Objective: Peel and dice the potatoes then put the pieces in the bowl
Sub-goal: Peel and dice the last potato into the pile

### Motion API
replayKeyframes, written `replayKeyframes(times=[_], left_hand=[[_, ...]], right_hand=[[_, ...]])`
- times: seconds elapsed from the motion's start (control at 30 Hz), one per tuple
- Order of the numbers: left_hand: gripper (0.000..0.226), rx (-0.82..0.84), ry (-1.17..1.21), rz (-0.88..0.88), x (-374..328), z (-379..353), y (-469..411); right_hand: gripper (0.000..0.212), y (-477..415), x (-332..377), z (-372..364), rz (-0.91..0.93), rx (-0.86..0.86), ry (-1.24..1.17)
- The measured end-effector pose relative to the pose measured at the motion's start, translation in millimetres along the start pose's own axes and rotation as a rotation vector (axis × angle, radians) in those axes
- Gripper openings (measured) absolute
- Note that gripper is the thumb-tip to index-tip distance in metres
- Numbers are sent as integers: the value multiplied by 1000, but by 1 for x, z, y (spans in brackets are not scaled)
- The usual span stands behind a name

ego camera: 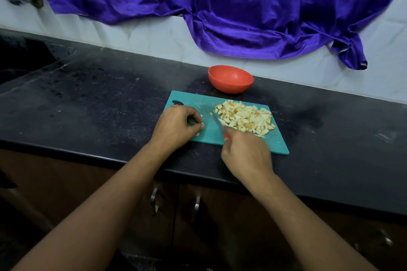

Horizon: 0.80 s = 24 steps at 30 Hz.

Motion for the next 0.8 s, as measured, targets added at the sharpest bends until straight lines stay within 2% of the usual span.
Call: replayKeyframes(times=[0.1, 0.23, 0.57, 0.67, 0.8], left_hand=[[16, -1, 20, 22, 3, -1, 0], [23, -18, 105, 52, 4, 0, 1], [21, -135, 228, 104, 13, 3, -2], [29, -150, 260, 104, 14, 3, -3], [43, -212, 372, 158, 21, 6, -5]], right_hand=[[44, -1, -5, 8, -39, -16, -97], [43, 0, 4, 12, 8, -50, -114], [45, 1, 19, 0, 65, -47, -125], [45, -1, 10, -2, 71, -71, -189], [43, 2, -2, -4, 169, -48, -289]])
Point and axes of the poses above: each hand's wrist, its own y-axis away from the middle knuckle, its own z-axis out of the back of the hand, x = y × z, the point moved 4 cm from there along -y, towards the middle knuckle
